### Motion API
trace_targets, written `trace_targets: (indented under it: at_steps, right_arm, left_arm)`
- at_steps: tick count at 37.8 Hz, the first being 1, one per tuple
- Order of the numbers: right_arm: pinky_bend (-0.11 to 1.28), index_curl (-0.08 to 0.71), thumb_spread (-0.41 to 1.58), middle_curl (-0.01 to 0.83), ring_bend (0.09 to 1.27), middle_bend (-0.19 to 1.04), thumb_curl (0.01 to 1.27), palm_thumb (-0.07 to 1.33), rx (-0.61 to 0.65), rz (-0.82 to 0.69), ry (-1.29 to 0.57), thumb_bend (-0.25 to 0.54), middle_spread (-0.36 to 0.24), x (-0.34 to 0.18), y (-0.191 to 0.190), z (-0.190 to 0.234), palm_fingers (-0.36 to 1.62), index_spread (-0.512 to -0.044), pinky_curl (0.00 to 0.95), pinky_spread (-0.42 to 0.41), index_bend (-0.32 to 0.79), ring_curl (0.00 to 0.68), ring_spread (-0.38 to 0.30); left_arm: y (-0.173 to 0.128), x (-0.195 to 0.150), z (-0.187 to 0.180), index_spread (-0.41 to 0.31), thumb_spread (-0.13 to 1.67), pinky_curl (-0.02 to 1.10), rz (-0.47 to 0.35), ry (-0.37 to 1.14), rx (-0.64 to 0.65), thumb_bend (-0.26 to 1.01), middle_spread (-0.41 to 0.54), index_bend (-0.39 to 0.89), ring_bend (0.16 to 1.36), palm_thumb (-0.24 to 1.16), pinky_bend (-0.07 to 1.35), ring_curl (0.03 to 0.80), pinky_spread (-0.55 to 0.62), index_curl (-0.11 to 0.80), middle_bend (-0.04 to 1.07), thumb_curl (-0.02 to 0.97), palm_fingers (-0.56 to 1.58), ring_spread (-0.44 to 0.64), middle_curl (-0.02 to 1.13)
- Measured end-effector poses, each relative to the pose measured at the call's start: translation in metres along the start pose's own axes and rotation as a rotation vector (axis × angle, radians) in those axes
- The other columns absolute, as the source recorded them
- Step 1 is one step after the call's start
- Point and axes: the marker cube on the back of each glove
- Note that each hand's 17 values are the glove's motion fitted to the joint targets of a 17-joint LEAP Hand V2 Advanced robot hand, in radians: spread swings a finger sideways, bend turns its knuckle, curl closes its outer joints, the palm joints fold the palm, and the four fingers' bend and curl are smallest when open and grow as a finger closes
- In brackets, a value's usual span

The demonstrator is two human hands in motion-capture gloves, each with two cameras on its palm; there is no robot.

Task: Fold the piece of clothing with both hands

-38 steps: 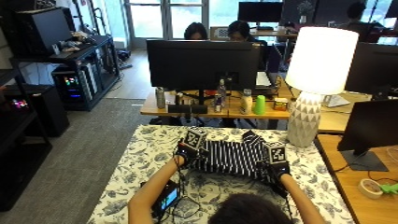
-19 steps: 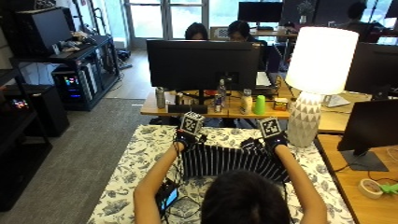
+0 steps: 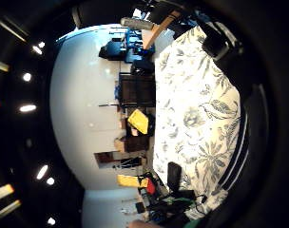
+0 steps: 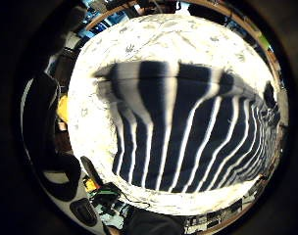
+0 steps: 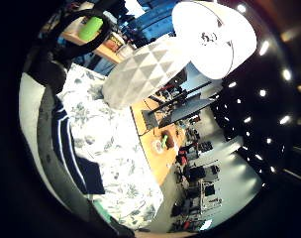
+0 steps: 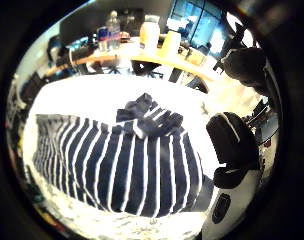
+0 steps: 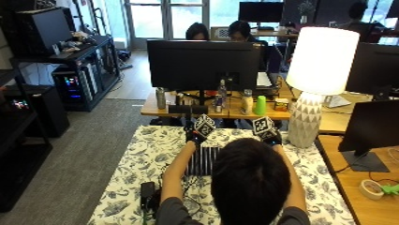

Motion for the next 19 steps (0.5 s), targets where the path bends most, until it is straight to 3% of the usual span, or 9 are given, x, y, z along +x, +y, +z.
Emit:
trace_targets:
  at_steps: [1,2,3,4,5,6,9,15,19]
  right_arm:
    - [0.55,0.306,1.18,0.467,0.52,0.31,0.28,0.95,0.014,0.004,0.007,0.029,-0.186,0.003,-0.001,0.0,0.99,-0.289,0.39,-0.249,0.11,0.419,-0.222]
    - [0.54,0.304,1.18,0.466,0.51,0.31,0.28,0.95,0.025,0.008,0.012,0.025,-0.186,0.006,-0.002,0.0,0.99,-0.29,0.389,-0.244,0.11,0.418,-0.222]
    - [0.53,0.301,1.19,0.464,0.5,0.3,0.28,0.95,0.028,0.01,0.009,0.02,-0.187,0.009,-0.002,0.0,0.99,-0.291,0.384,-0.238,0.11,0.415,-0.221]
    - [0.54,0.297,1.18,0.461,0.5,0.3,0.28,0.95,0.02,0.011,-0.002,0.018,-0.186,0.011,-0.001,-0.001,1.0,-0.292,0.385,-0.236,0.1,0.412,-0.218]
    - [0.52,0.295,1.19,0.461,0.49,0.3,0.27,0.94,0.001,0.01,-0.018,0.01,-0.187,0.013,0.002,-0.001,1.0,-0.293,0.376,-0.227,0.11,0.407,-0.221]
    - [0.51,0.294,1.2,0.458,0.48,0.29,0.27,0.94,-0.021,0.011,-0.035,0.006,-0.187,0.016,0.005,-0.002,1.0,-0.293,0.376,-0.224,0.11,0.406,-0.219]
    - [0.49,0.289,1.22,0.456,0.47,0.28,0.26,0.91,-0.058,0.042,-0.042,-0.015,-0.187,0.034,0.012,-0.009,1.0,-0.294,0.37,-0.209,0.1,0.402,-0.216]
    - [0.47,0.276,1.24,0.453,0.44,0.25,0.25,0.85,-0.137,0.132,-0.036,-0.028,-0.18,0.068,0.027,-0.022,0.98,-0.297,0.363,-0.185,0.1,0.4,-0.205]
    - [0.47,0.268,1.25,0.451,0.43,0.24,0.23,0.8,-0.237,0.193,-0.052,-0.03,-0.173,0.086,0.041,-0.03,0.97,-0.293,0.366,-0.171,0.09,0.403,-0.195]
  left_arm:
    - [0.0,0.001,0.0,-0.193,1.57,0.41,0.005,-0.017,-0.006,0.13,-0.278,0.04,0.59,0.35,0.3,0.432,-0.2,0.368,0.32,0.104,0.64,-0.3,0.53]
    - [0.003,0.001,0.0,-0.177,1.58,0.44,0.034,-0.022,-0.022,0.13,-0.245,0.05,0.62,0.34,0.33,0.468,-0.16,0.372,0.28,0.103,0.53,-0.28,0.55]
    - [0.007,0.001,-0.001,-0.164,1.58,0.45,0.071,-0.021,-0.041,0.13,-0.23,0.07,0.62,0.34,0.33,0.474,-0.13,0.37,0.27,0.101,0.51,-0.27,0.56]
    - [0.01,0.0,-0.002,-0.174,1.57,0.45,0.096,-0.015,-0.055,0.13,-0.255,0.09,0.62,0.34,0.34,0.464,-0.16,0.366,0.36,0.102,0.71,-0.29,0.58]
    - [0.013,-0.001,-0.004,-0.147,1.58,0.41,0.099,-0.006,-0.055,0.13,-0.204,0.05,0.6,0.33,0.32,0.424,-0.09,0.34,0.2,0.099,0.49,-0.25,0.5]
    - [0.015,-0.004,-0.007,-0.134,1.59,0.43,0.083,0.006,-0.04,0.13,-0.171,0.06,0.6,0.32,0.34,0.437,-0.07,0.34,0.16,0.096,0.43,-0.22,0.5]
    - [0.022,-0.009,-0.019,-0.107,1.58,0.42,0.04,0.083,0.036,0.12,-0.114,0.07,0.61,0.29,0.36,0.422,0.0,0.316,0.12,0.087,0.39,-0.18,0.46]
    - [0.053,-0.012,-0.041,-0.06,1.53,0.42,0.133,0.294,0.107,0.07,-0.014,0.09,0.63,0.21,0.43,0.411,0.08,0.287,0.11,0.076,0.32,-0.11,0.4]
    - [0.072,-0.021,-0.056,-0.035,1.48,0.43,0.135,0.37,0.161,0.04,0.053,0.06,0.68,0.17,0.5,0.418,0.11,0.262,0.11,0.08,0.26,-0.06,0.37]
